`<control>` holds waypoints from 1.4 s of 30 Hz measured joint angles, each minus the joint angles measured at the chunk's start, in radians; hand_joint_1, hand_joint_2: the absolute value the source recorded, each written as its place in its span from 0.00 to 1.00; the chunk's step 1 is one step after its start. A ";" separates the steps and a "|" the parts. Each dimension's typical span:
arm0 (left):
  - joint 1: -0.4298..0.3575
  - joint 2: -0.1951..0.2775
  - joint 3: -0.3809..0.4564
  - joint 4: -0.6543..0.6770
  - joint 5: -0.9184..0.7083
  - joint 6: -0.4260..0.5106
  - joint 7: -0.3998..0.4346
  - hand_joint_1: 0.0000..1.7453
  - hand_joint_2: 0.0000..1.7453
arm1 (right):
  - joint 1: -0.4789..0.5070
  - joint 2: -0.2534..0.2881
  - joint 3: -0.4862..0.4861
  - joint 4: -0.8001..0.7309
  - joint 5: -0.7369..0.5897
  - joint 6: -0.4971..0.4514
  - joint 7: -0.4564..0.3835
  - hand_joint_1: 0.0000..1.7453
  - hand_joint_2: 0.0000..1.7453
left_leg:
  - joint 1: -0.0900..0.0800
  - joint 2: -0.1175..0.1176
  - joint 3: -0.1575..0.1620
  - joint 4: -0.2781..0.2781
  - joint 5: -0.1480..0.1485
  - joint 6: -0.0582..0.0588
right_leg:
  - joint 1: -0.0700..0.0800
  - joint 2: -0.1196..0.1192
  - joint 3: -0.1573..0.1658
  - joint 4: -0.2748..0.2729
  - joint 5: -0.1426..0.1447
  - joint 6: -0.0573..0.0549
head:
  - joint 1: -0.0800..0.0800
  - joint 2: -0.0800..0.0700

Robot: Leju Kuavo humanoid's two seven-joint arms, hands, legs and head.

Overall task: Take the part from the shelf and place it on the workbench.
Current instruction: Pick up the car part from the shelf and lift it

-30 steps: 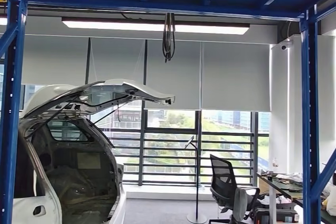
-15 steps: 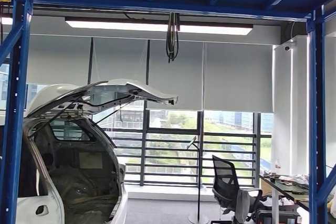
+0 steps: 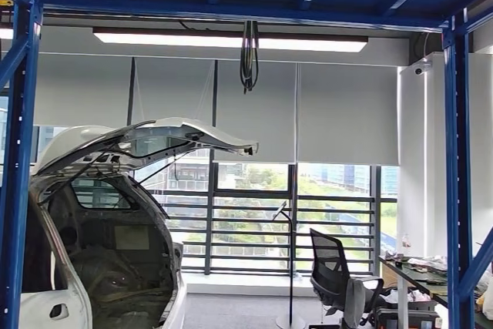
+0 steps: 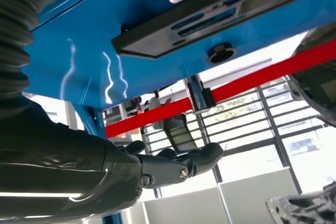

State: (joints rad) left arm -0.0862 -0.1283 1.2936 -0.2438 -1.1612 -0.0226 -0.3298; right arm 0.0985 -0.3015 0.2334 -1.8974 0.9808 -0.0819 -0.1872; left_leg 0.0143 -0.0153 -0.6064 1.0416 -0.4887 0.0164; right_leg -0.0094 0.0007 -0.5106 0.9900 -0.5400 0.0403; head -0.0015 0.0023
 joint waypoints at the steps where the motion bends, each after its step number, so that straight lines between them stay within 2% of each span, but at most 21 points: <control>1: -0.001 0.000 0.000 0.000 -0.002 0.000 0.000 0.00 0.00 | -0.008 0.002 0.019 0.012 0.034 -0.009 0.017 0.00 1.00 | 0.000 0.000 0.000 0.000 0.000 0.000 | 0.000 0.000 0.000 0.000 0.000 0.000 | 0.000 0.000; 4: -0.003 -0.002 0.000 0.000 -0.008 0.000 -0.001 0.00 0.00 | -0.037 0.011 0.068 0.054 0.116 -0.038 0.057 0.00 1.00 | 0.000 0.000 0.000 0.000 0.000 0.000 | 0.000 0.000 0.000 0.000 0.000 0.000 | 0.000 0.000; 10: -0.004 -0.002 -0.001 0.000 -0.012 0.000 -0.001 0.00 0.00 | -0.066 0.024 0.117 0.101 0.161 -0.058 0.082 0.00 1.00 | 0.000 0.000 0.000 0.000 0.000 0.000 | 0.000 0.000 0.000 0.000 0.000 0.000 | 0.000 0.000; 15: -0.005 -0.002 -0.001 0.000 -0.017 -0.002 -0.001 0.00 0.00 | -0.103 0.046 0.140 0.144 0.325 -0.091 0.170 0.00 1.00 | 0.000 0.000 0.001 0.000 0.000 0.000 | 0.000 0.001 0.000 0.000 0.000 0.000 | 0.000 0.000; 19: -0.005 -0.003 -0.004 0.000 -0.029 -0.007 -0.002 0.00 0.00 | -0.148 0.071 0.149 0.221 0.397 -0.090 0.234 0.00 1.00 | 0.000 0.000 0.001 0.000 0.000 0.000 | 0.000 0.000 0.001 0.000 0.000 0.000 | 0.000 0.000; 25: -0.005 -0.002 -0.007 0.000 -0.045 -0.009 -0.009 0.00 0.00 | -0.194 0.109 0.118 0.342 0.475 -0.087 0.291 0.00 1.00 | 0.000 0.000 0.001 0.000 0.001 -0.001 | 0.000 0.000 0.001 0.000 0.000 0.000 | 0.000 0.000; 32: -0.006 -0.002 -0.010 0.000 -0.051 -0.010 -0.012 0.00 0.00 | -0.215 0.142 0.058 0.443 0.503 -0.087 0.293 0.00 1.00 | 0.000 0.000 0.001 0.000 0.001 -0.001 | 0.000 0.000 0.001 0.000 0.000 0.000 | 0.000 0.000; 42: -0.006 -0.002 -0.018 0.000 -0.054 -0.012 -0.013 0.00 0.00 | -0.222 0.159 0.018 0.500 0.531 -0.085 0.300 0.00 1.00 | 0.000 0.000 0.001 0.000 0.001 -0.001 | 0.000 0.000 0.001 0.000 0.000 0.000 | 0.000 0.000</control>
State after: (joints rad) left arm -0.0919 -0.1305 1.2757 -0.2438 -1.2153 -0.0351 -0.3429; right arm -0.1237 -0.1424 0.2519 -1.3975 1.5120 -0.1666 0.1125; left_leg 0.0142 -0.0152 -0.6054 1.0416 -0.4882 0.0156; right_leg -0.0094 0.0009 -0.5098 0.9905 -0.5399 0.0403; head -0.0015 0.0023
